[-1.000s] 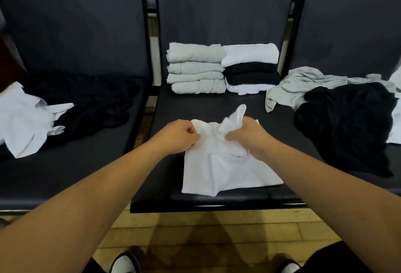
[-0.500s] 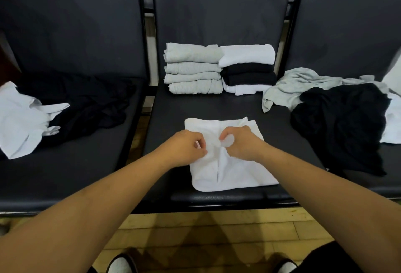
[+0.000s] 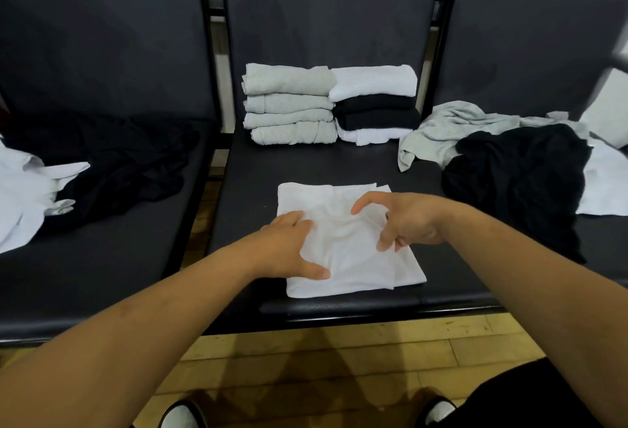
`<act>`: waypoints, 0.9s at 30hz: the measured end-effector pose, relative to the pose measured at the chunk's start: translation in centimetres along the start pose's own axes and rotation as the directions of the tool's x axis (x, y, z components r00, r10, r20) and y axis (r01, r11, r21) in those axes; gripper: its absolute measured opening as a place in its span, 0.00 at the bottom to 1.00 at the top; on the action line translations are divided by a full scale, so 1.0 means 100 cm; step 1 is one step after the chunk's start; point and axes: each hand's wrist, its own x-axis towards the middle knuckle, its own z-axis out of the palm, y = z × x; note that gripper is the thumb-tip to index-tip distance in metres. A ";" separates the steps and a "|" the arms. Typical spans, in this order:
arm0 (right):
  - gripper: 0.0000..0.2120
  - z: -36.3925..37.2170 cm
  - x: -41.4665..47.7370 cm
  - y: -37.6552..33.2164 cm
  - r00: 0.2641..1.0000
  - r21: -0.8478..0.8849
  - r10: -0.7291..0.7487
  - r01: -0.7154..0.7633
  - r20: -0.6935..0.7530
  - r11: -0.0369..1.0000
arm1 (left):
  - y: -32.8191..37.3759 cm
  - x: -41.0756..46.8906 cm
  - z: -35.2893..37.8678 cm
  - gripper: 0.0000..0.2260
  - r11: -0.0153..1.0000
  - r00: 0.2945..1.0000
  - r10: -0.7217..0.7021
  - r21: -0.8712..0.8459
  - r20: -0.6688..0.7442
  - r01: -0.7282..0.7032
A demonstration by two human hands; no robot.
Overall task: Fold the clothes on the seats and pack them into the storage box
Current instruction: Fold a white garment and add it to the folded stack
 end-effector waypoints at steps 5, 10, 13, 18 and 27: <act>0.25 -0.014 -0.005 0.014 0.981 0.060 0.184 -0.188 0.056 0.980 | 0.001 0.007 0.000 0.39 0.988 0.987 -0.076 -0.142 -0.144 0.055; 0.10 0.009 0.011 0.013 0.927 0.176 0.140 -0.082 -0.347 0.981 | 0.000 0.022 -0.003 0.33 0.833 0.865 -0.396 -0.518 -0.309 0.196; 0.17 0.020 0.022 0.013 0.874 -0.067 0.012 -0.051 -0.486 0.996 | -0.001 0.026 -0.006 0.29 0.642 0.840 -0.506 -0.736 -0.195 0.216; 0.09 0.017 0.033 0.014 0.831 -0.190 -0.110 0.005 -0.545 0.982 | -0.003 0.029 -0.006 0.15 0.631 0.872 -0.471 -0.741 -0.129 0.231; 0.07 0.024 0.029 0.003 0.658 -0.185 -0.241 0.155 -0.713 0.970 | -0.007 0.021 -0.011 0.10 0.502 0.854 -0.509 -0.844 -0.111 0.189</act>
